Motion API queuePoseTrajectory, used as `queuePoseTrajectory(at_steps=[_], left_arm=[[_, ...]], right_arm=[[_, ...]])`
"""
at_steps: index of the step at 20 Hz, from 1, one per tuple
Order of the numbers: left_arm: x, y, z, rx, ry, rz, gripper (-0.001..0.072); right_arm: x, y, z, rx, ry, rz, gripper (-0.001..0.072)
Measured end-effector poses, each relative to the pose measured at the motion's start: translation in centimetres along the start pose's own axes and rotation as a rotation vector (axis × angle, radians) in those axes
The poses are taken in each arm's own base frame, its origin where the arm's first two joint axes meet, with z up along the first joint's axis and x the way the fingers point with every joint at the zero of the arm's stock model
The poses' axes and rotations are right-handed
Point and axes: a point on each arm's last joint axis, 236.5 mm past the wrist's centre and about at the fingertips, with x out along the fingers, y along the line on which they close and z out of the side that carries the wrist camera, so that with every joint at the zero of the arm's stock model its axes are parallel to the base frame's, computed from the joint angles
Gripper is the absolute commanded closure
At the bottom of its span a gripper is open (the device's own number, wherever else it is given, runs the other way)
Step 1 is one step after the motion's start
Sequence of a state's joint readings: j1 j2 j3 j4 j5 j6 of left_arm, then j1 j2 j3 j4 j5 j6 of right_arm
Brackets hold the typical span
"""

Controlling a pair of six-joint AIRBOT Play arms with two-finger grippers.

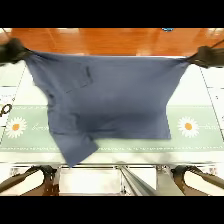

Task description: Fold the shirts.

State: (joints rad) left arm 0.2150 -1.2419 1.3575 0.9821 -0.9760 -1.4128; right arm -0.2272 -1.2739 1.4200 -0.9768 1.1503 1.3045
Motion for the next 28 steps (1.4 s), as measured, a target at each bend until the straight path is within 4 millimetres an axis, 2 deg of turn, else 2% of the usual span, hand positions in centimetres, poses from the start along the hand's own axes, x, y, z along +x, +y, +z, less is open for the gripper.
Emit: queuePoseTrajectory(at_steps=[2, 4, 6, 9, 12, 14, 16, 19, 22, 24, 26, 27, 28], left_arm=[[6.2, 1.9, -0.7, -0.042, 0.073, -0.003, 0.0690], [11.3, 3.4, -1.3, -0.074, 0.127, -0.003, 0.0690], [15.1, 4.5, -1.8, -0.115, 0.162, -0.003, 0.0690], [17.7, 5.2, -2.6, -0.159, 0.209, -0.006, 0.0690], [17.2, 4.7, -3.0, -0.146, 0.248, -0.022, 0.0690], [15.8, 4.2, -3.3, -0.107, 0.290, -0.040, 0.0690], [14.3, 4.3, -4.5, -0.077, 0.356, -0.049, 0.0690], [12.6, 5.0, -8.1, -0.063, 0.496, -0.059, 0.0690], [12.0, 6.1, -11.9, -0.078, 0.609, -0.060, 0.0689], [11.7, 6.9, -13.9, -0.090, 0.665, -0.051, 0.0689], [11.4, 7.7, -14.9, -0.095, 0.692, -0.038, 0.0689], [11.4, 8.1, -15.2, -0.097, 0.700, -0.032, 0.0689], [11.3, 8.3, -15.5, -0.098, 0.707, -0.029, 0.0656]], right_arm=[[5.0, -2.0, 1.3, 0.052, 0.004, 0.042, 0.0683], [9.3, -3.9, 2.1, 0.105, 0.019, 0.067, 0.0683], [12.7, -5.6, 2.3, 0.159, 0.049, 0.082, 0.0683], [16.0, -6.9, 1.8, 0.213, 0.099, 0.106, 0.0683], [16.4, -7.4, 1.2, 0.229, 0.135, 0.116, 0.0683], [15.7, -7.6, 0.4, 0.222, 0.179, 0.115, 0.0683], [15.0, -8.3, -1.3, 0.214, 0.254, 0.099, 0.0683], [14.1, -9.6, -4.7, 0.204, 0.390, 0.056, 0.0683], [13.9, -10.5, -7.9, 0.219, 0.494, 0.032, 0.0683], [13.9, -10.8, -9.7, 0.234, 0.542, 0.025, 0.0683], [14.0, -11.0, -10.8, 0.247, 0.569, 0.024, 0.0682], [14.1, -10.9, -11.2, 0.254, 0.578, 0.029, 0.0661], [14.2, -10.8, -11.3, 0.261, 0.581, 0.036, 0.0534]])
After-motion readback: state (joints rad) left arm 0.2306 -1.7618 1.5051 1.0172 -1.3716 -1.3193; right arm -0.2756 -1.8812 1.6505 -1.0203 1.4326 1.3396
